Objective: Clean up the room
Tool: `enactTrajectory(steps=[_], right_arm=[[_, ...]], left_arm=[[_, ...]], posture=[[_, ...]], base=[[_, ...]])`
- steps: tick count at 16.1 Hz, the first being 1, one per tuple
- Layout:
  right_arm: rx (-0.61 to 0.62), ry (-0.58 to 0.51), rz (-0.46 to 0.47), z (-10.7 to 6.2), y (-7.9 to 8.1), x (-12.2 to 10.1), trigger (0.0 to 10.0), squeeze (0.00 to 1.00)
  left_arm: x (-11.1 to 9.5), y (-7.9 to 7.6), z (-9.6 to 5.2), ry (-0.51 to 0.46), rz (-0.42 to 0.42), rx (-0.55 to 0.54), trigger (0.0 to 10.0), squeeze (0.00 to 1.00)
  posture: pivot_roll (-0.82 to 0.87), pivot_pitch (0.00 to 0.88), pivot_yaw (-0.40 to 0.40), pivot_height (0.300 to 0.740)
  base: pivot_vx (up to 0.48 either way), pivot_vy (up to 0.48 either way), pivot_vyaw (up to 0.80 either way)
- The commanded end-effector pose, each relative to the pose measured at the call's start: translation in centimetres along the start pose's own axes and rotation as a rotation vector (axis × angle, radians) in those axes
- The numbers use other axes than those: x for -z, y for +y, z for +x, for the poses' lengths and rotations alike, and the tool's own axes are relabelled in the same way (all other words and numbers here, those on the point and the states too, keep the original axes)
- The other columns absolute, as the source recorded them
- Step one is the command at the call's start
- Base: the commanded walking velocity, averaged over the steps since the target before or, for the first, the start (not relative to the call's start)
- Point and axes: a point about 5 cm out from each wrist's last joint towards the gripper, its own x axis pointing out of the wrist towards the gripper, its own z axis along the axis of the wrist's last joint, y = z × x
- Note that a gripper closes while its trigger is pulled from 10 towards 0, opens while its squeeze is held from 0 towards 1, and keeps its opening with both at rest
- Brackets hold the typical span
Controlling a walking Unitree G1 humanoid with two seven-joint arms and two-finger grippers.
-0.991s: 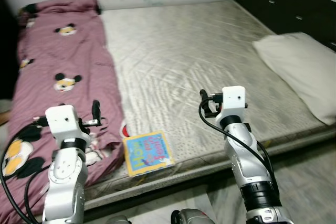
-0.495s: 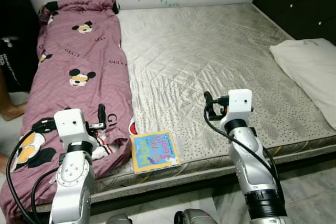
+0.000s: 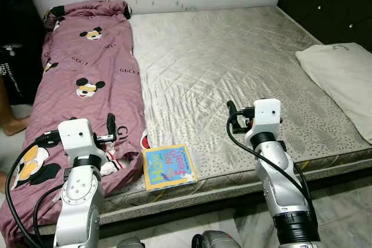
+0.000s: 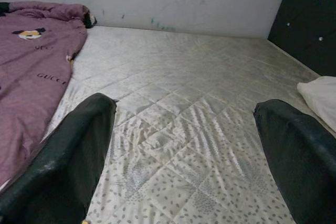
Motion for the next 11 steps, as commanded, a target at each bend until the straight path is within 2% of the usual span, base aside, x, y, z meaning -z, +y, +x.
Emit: enactTrajectory(steps=[1, 11], right_arm=[[-0.003, -0.022, 0.000, 0.20, -0.01, -0.74, 10.0, 0.00], [-0.044, -0.031, -0.021, 0.25, 0.15, -1.02, 10.0, 0.00]], left_arm=[[-0.46, 0.09, 0.18, -0.010, 0.004, -0.005, 10.0, 0.00], [-0.47, -0.43, 0.58, -0.003, -0.015, -0.004, 10.0, 0.00]], posture=[[-0.06, 0.000, -0.003, 0.740], [-0.07, 0.000, -0.010, 0.740]], base=[[0.000, 0.000, 0.00], [0.000, 0.000, 0.00]])
